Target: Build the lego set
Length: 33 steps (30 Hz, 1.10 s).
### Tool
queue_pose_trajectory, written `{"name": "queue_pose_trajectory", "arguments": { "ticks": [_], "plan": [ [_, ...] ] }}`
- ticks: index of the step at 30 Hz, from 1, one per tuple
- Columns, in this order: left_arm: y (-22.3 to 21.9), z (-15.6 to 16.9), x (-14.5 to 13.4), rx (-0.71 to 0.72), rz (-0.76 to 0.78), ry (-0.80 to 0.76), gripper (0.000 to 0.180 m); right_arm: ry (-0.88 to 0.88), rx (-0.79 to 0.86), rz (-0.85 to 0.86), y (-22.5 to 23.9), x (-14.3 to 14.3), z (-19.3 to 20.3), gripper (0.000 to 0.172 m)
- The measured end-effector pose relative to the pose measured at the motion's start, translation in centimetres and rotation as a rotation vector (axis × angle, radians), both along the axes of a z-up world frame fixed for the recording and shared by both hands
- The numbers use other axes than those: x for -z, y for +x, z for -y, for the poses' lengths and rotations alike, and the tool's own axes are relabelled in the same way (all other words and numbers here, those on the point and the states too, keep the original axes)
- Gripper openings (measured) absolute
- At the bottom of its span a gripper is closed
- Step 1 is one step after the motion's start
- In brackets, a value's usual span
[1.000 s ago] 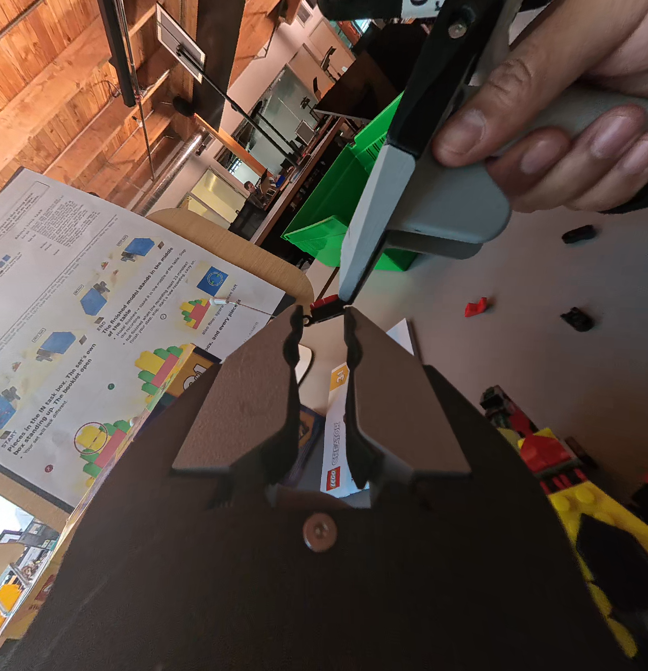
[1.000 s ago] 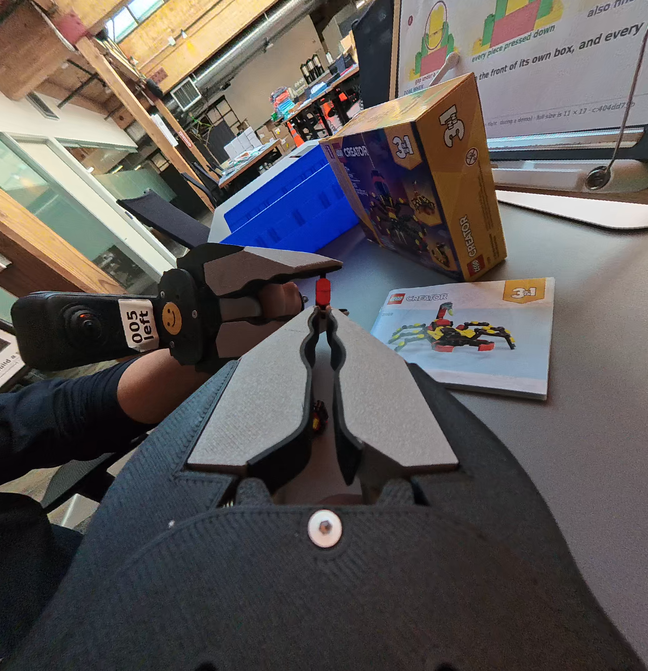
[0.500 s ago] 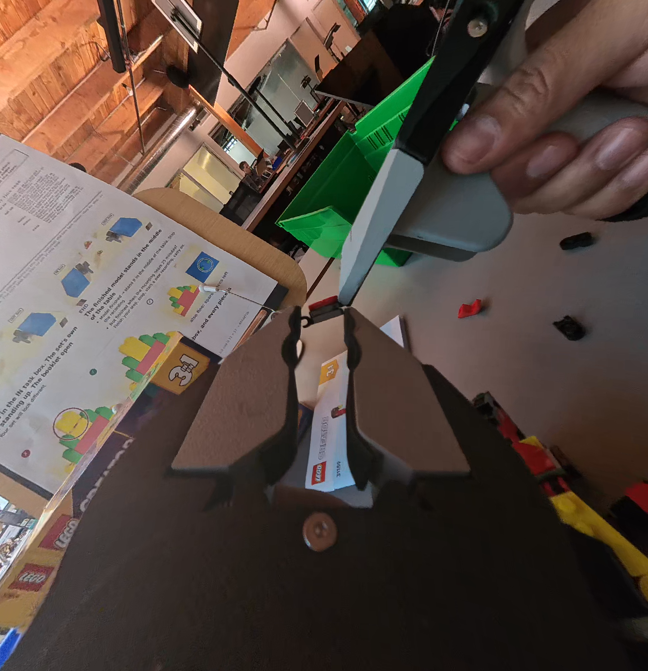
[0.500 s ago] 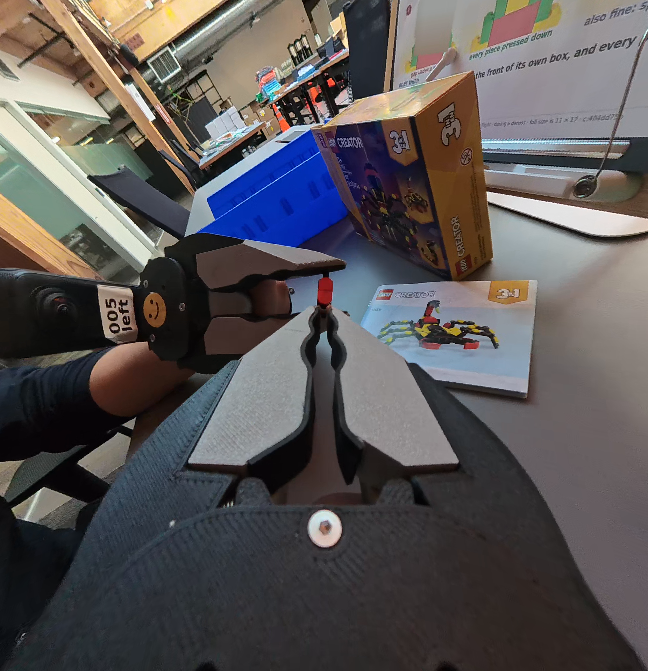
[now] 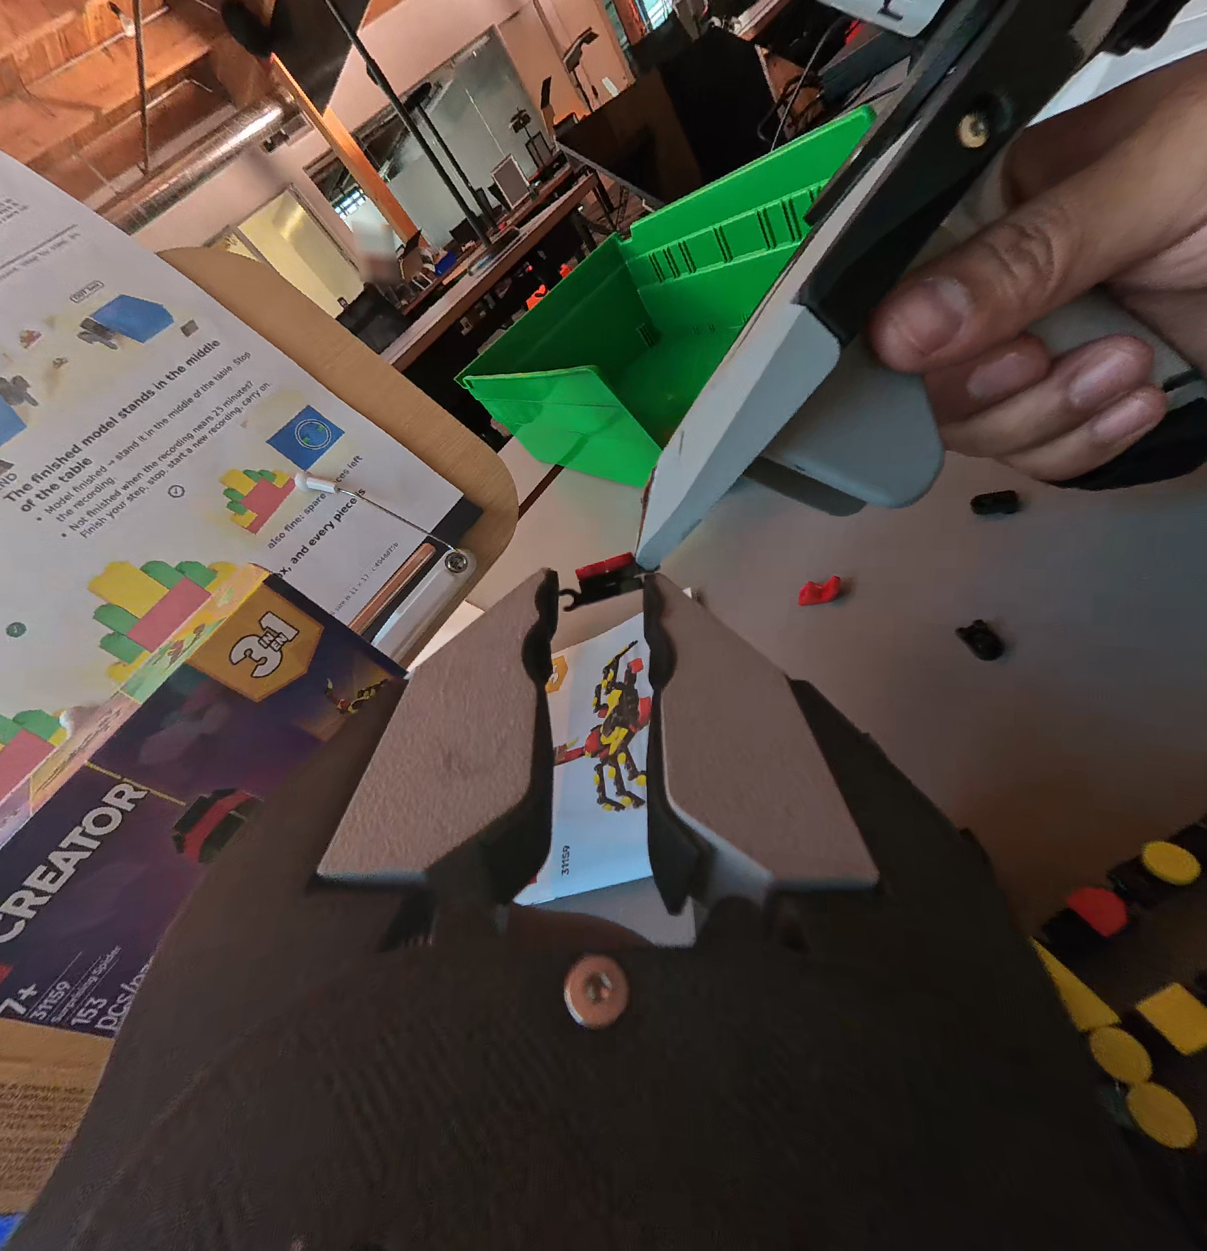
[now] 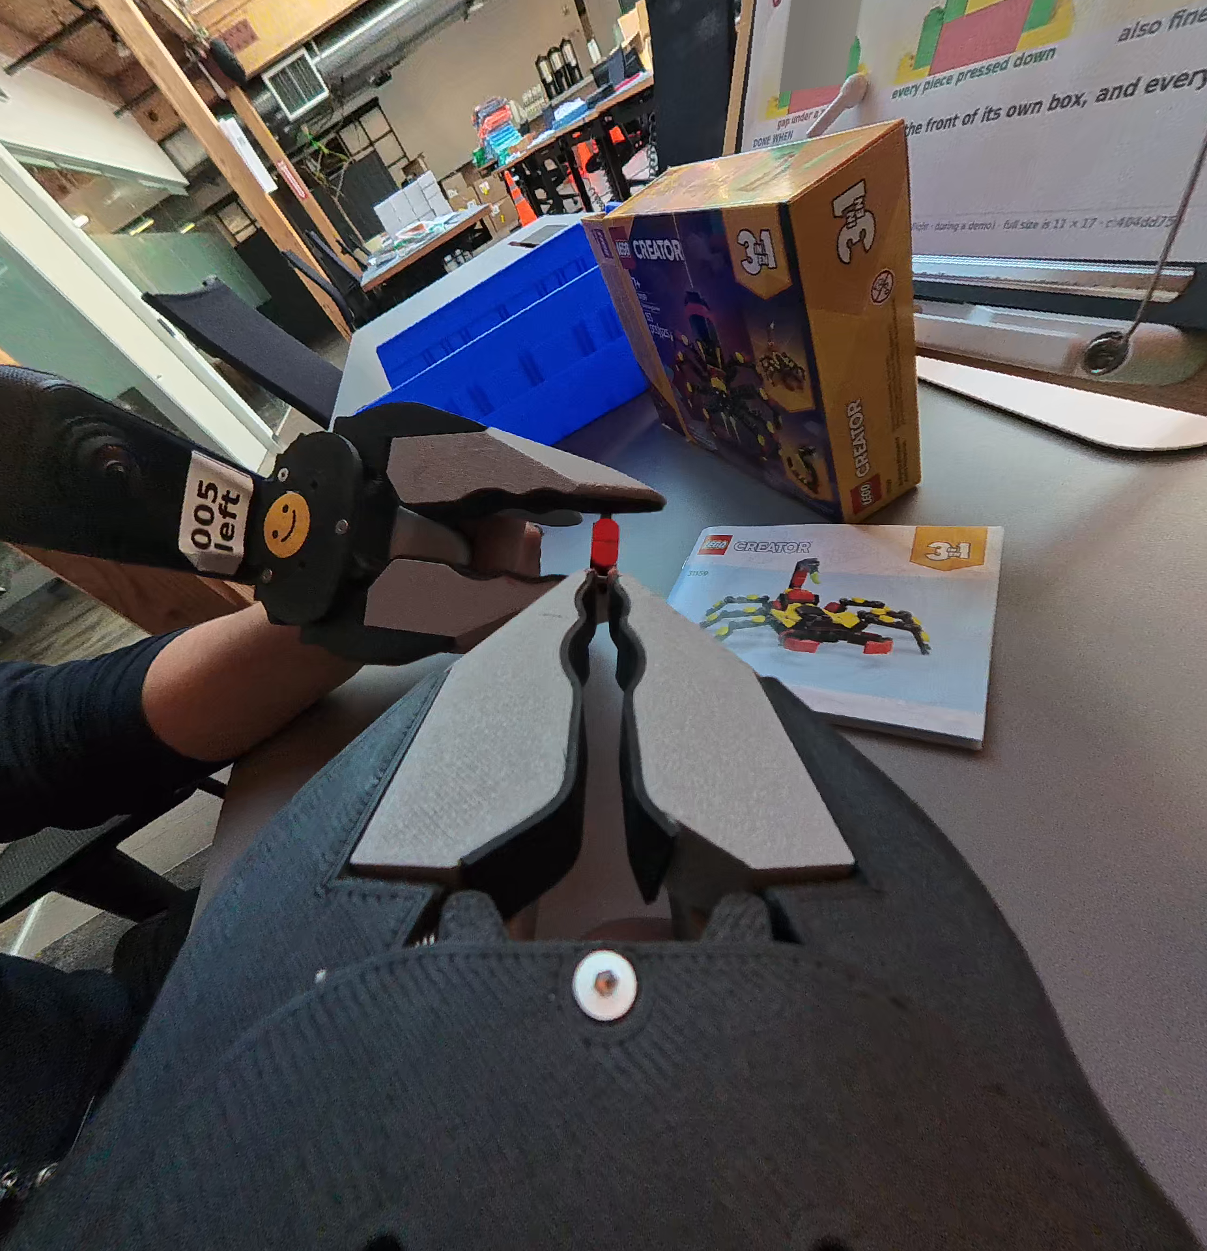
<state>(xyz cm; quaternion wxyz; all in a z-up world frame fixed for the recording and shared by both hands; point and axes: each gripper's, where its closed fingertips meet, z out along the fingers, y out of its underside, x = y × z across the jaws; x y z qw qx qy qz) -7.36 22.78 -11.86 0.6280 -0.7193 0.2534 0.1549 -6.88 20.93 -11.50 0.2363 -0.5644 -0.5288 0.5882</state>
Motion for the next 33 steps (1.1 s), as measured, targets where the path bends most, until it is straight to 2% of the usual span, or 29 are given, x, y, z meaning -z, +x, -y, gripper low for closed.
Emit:
{"name": "queue_pose_trajectory", "arguments": {
  "ticks": [21,27,28,33],
  "plan": [
    [0.05,0.11,-0.10,-0.010,-0.018,-0.006,0.021,0.075,0.013,0.001,0.07,0.08,0.00,0.000],
    [0.05,0.09,-0.17,-0.029,-0.206,0.018,0.026,0.089,0.033,0.011,0.16,0.11,-0.14,0.000],
    [0.07,0.04,-0.29,-0.031,-0.221,0.026,0.022,0.075,0.038,0.007,0.20,-0.01,-0.22,0.000],
    [0.06,0.03,-0.19,-0.023,-0.249,0.035,0.021,0.055,0.039,0.015,0.21,0.10,-0.24,0.000]
  ]
}}
